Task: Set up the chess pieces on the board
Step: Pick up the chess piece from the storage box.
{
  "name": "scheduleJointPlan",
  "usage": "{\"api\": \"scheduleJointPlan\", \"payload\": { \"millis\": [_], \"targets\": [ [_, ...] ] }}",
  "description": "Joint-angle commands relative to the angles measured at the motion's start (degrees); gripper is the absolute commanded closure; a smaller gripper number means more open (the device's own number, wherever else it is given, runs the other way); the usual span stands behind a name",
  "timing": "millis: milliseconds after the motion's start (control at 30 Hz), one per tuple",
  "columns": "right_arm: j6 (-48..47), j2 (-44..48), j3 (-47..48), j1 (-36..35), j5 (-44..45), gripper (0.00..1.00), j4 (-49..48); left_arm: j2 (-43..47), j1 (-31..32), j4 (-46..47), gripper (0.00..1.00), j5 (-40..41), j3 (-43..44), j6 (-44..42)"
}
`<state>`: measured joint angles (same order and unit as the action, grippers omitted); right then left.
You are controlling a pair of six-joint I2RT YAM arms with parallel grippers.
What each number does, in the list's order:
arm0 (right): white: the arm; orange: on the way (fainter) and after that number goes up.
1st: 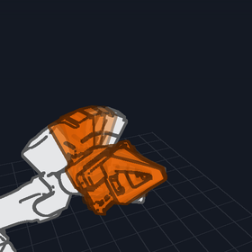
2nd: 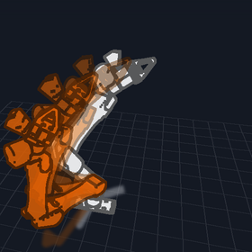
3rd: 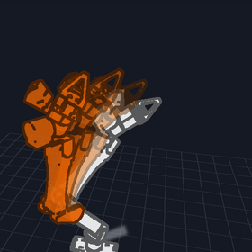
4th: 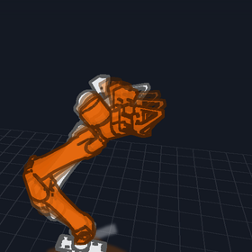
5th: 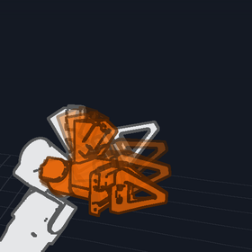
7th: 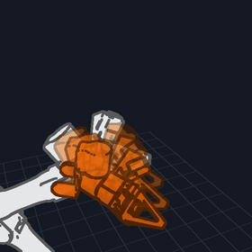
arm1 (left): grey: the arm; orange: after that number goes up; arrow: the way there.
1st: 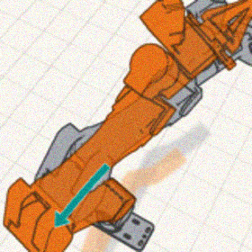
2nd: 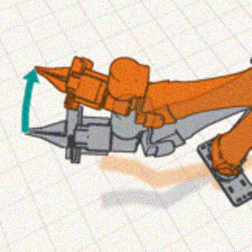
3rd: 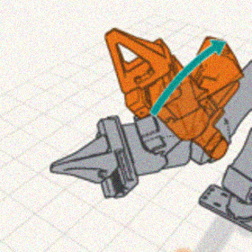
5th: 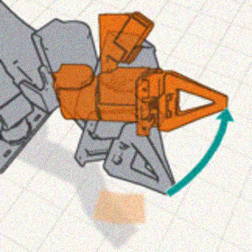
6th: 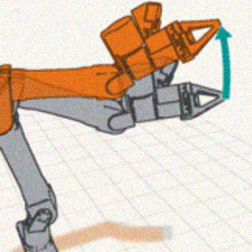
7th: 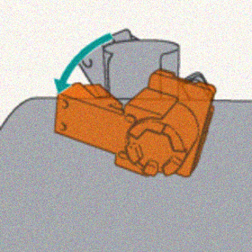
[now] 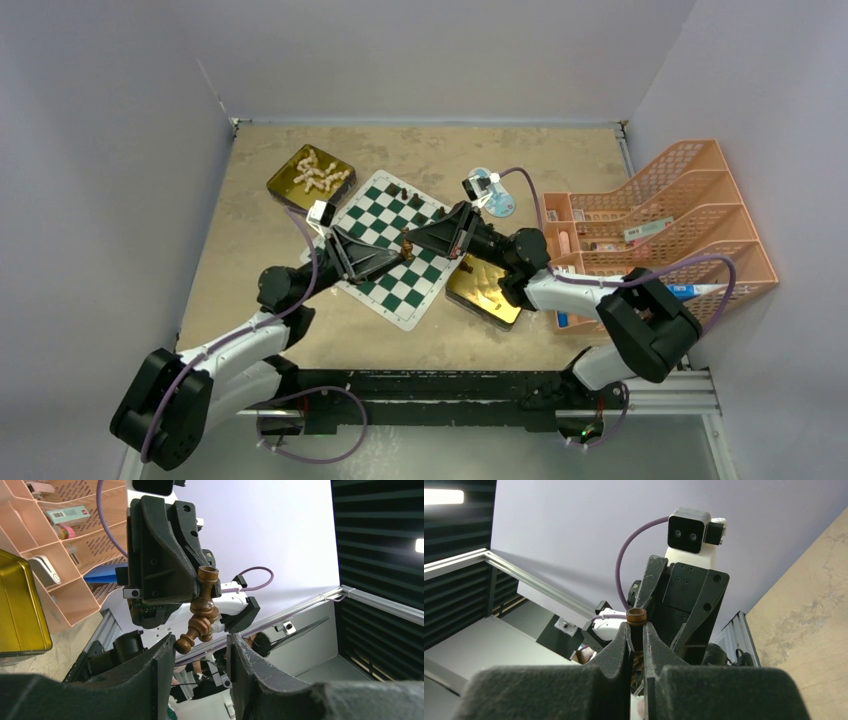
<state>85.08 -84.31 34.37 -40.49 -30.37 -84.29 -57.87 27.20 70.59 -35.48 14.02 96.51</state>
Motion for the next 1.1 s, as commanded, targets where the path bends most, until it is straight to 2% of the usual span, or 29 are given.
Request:
{"api": "scheduleJointPlan", "payload": {
  "millis": [0, 467, 800, 1067],
  "targets": [
    [0.09, 0.29, 0.01, -0.2, 1.11, 1.0, -3.85, 1.73, 0.48, 2.73, 0.6, 1.62, 1.53, -1.29],
    [-0.31, 0.93, -0.78, -0.25, 1.63, 1.0, -3.33, 5.1, 0.48, -1.81, 0.68, 3.3, 1.1, -3.19],
    [-0.64, 1.34, -1.41, -0.22, 1.81, 1.0, -3.27, 10.65, 0.48, -14.98, 0.76, 4.29, 3.76, -8.96],
    [-0.41, 1.08, -1.58, -0.23, 1.72, 1.0, -3.7, 9.97, 0.46, -16.27, 0.78, 3.76, 3.91, -9.34]
  ]
}}
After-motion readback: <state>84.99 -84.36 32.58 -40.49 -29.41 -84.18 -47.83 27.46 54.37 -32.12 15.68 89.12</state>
